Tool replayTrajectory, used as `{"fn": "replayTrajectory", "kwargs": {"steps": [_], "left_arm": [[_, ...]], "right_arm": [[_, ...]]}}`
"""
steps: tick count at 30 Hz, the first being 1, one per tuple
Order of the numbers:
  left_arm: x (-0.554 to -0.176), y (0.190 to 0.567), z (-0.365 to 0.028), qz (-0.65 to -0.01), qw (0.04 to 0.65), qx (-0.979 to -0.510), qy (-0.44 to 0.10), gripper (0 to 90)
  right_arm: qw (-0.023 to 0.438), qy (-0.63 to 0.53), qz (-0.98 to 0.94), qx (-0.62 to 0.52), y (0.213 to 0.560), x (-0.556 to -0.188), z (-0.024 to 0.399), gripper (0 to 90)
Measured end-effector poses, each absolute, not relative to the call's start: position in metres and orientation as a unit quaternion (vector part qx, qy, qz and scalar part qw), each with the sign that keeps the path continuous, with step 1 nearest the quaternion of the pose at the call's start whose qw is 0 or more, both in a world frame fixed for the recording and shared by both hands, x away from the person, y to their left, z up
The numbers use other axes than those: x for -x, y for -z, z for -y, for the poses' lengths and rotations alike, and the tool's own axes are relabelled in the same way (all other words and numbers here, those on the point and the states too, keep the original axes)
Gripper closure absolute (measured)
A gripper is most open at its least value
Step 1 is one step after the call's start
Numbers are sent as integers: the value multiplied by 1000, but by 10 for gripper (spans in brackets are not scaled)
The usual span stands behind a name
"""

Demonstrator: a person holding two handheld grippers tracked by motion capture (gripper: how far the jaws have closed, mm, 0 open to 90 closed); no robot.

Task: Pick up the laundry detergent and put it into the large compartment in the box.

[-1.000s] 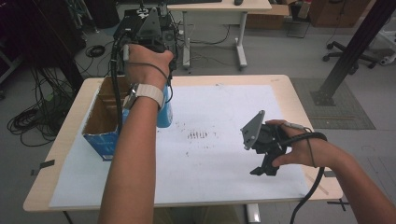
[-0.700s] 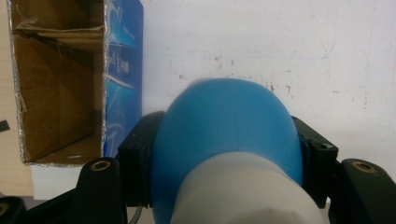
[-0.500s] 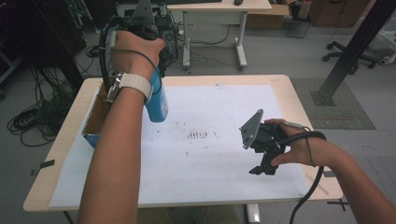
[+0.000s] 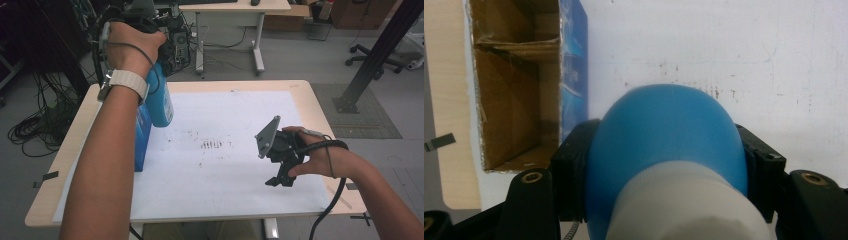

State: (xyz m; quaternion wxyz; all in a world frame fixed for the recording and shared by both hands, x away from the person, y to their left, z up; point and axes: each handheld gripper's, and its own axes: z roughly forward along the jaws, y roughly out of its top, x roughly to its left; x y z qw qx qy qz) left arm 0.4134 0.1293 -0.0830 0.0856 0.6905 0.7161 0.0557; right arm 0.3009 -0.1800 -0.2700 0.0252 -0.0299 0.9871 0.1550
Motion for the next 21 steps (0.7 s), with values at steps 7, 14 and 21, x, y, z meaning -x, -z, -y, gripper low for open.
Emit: {"fn": "replayTrajectory", "kwargs": {"steps": [7,14,21], "left_arm": [[-412,75,-142,-717,84,-690,-58,374],[-409,70,-157,-717,87,-689,-56,373],[-406,62,-176,-720,85,-686,-62,374]], "right_arm": [[26,-153,-988,25,269,-301,178,114],[26,-149,-988,22,268,-302,175,114],[28,-149,-988,20,267,-302,170,114]]}}
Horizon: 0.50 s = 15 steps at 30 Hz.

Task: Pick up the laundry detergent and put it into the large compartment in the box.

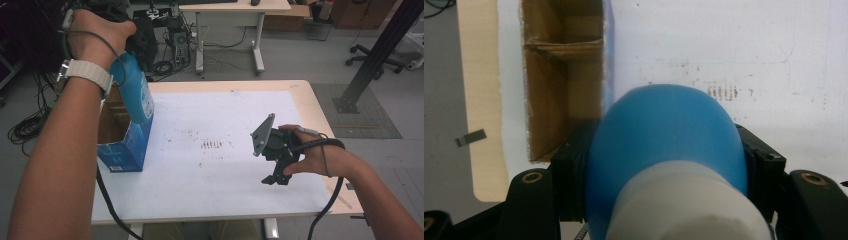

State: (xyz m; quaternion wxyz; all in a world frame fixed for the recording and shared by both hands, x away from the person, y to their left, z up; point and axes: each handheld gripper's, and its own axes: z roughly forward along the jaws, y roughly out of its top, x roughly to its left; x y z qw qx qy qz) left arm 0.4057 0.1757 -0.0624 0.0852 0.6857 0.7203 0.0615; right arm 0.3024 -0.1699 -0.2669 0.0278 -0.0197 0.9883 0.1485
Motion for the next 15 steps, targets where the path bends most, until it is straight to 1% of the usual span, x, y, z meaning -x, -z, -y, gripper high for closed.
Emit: {"fn": "replayTrajectory", "kwargs": {"steps": [15], "left_arm": [[-406,56,-199,-725,81,-680,-71,374]], "right_arm": [[29,-148,-988,17,264,-304,164,114]]}}
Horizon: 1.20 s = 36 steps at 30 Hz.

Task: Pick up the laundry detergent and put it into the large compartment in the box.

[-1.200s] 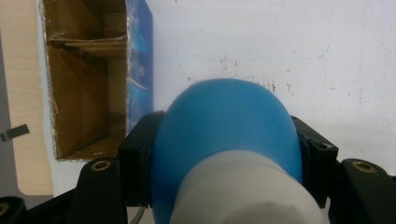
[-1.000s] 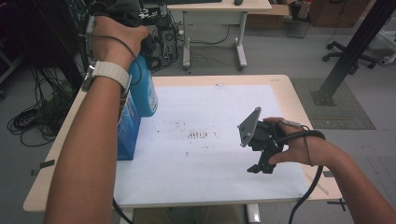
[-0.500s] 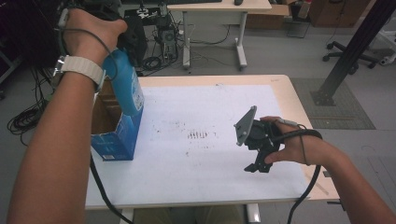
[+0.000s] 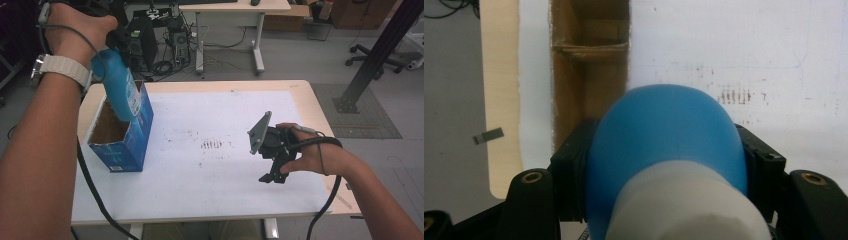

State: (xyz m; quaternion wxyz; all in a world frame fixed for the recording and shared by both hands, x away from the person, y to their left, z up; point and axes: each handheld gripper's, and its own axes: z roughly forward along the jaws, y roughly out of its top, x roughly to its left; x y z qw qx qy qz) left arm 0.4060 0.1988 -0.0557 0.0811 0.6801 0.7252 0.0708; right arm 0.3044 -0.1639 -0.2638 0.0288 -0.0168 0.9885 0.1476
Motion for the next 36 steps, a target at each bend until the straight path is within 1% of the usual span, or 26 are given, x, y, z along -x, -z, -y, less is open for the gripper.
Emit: {"fn": "replayTrajectory", "kwargs": {"steps": [4,20,25,30,36], "left_arm": [[-409,56,-203,-719,80,-685,-82,373],[-418,74,-223,-713,68,-693,-83,374],[-418,81,-230,-714,64,-691,-90,374],[-419,86,-236,-715,59,-691,-86,374],[-422,101,-244,-716,52,-692,-80,374]], "right_arm": [[28,-147,-989,12,264,-305,164,114],[30,-141,-990,-2,262,-305,167,114],[31,-140,-990,-8,261,-303,169,114],[32,-139,-990,-14,260,-301,170,114],[32,-140,-989,-21,261,-299,172,114]]}}
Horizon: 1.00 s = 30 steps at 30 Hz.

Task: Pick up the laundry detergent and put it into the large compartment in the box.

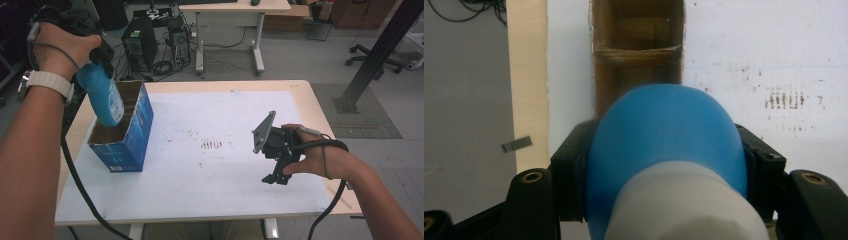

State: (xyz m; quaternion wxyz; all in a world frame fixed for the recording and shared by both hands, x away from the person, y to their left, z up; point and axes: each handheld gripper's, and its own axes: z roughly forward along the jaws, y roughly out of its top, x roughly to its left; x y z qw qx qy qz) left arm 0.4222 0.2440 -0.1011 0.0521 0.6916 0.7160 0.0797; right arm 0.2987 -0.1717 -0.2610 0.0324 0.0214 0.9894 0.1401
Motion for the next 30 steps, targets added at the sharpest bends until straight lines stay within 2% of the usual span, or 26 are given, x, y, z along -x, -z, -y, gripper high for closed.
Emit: {"fn": "replayTrajectory", "kwargs": {"steps": [8,30], "left_arm": [[-425,120,-249,-718,50,-689,-88,374],[-433,174,-253,-713,38,-697,-67,374]], "right_arm": [[33,-140,-989,-26,261,-297,172,114],[29,-140,-989,-33,266,-295,170,114]]}}
